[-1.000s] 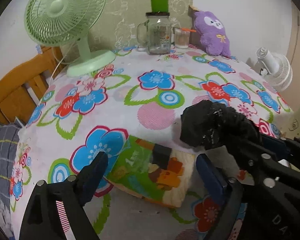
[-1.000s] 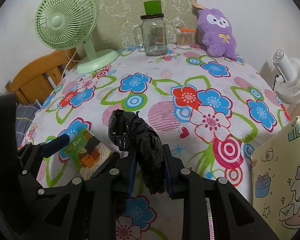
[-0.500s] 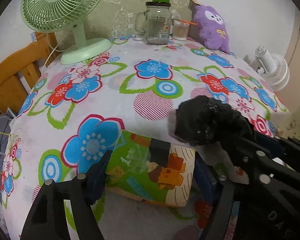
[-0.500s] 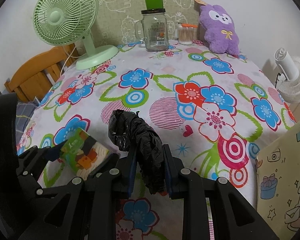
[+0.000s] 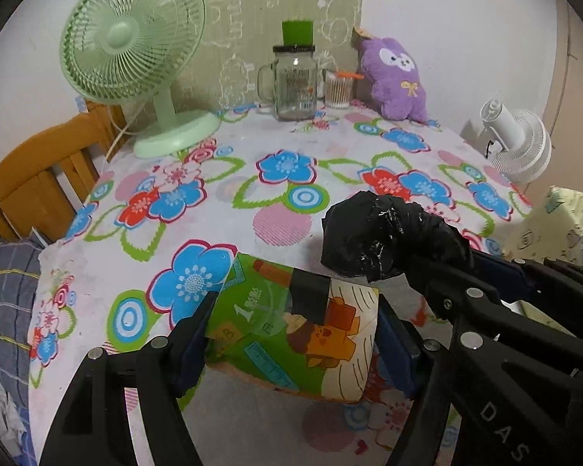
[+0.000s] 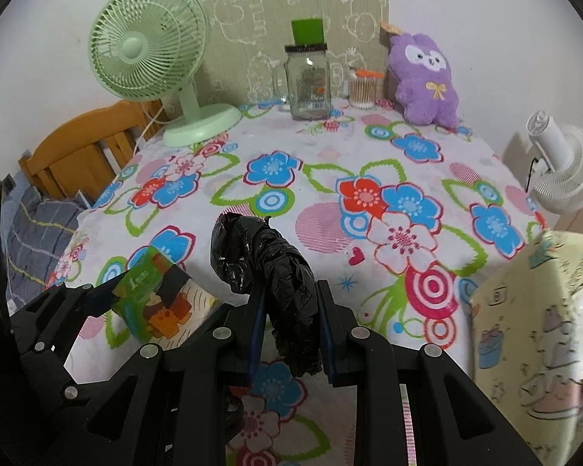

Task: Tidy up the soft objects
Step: 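Carry the black bag with the right tool while the left tool carries the tissue pack over the box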

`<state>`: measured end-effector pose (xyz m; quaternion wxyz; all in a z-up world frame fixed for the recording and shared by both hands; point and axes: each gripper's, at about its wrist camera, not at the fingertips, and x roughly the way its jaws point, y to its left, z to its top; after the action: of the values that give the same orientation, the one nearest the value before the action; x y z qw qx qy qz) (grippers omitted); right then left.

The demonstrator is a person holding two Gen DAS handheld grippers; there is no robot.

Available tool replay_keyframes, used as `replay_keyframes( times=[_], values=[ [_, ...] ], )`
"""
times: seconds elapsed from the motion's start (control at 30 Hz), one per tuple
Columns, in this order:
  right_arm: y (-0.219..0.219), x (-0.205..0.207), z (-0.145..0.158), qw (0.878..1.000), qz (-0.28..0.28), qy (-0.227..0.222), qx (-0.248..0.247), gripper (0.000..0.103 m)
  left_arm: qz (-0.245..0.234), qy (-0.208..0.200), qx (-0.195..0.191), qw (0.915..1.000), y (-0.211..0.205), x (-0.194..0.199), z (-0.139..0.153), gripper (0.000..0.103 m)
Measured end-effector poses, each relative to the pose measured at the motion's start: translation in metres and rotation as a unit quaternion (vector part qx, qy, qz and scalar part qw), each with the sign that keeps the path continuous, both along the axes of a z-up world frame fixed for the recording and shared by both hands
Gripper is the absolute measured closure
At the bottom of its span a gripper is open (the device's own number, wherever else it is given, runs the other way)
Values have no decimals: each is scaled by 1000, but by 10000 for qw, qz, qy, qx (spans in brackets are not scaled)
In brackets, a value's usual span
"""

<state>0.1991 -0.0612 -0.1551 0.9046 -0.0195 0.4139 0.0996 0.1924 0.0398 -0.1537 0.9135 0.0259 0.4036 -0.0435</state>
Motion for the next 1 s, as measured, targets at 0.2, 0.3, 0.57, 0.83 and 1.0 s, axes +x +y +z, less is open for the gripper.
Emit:
replay_keyframes(
  times=[0.2, 0.3, 0.57, 0.83, 1.0],
  values=[
    [-9, -15, 17, 9998, 40, -165, 39, 76, -74, -195, -19, 9998, -11, -18, 17, 26],
    [-13, -23, 25, 9997, 56, -244, 41, 76, -104, -277, -13, 9996, -17, -27, 25, 26],
    [-26, -44, 46, 9989, 68, -452, 108, 76, -134, -495, 7, 9987, -32, -50, 47, 26],
    [-42, -66, 69, 9979, 46, -633, 96, 76, -314, -693, -117, 9970, -50, -73, 68, 26],
    [-55, -81, 82, 9973, 109, -722, 120, 76, -403, -828, -126, 9957, -63, -87, 79, 26]
  ],
)
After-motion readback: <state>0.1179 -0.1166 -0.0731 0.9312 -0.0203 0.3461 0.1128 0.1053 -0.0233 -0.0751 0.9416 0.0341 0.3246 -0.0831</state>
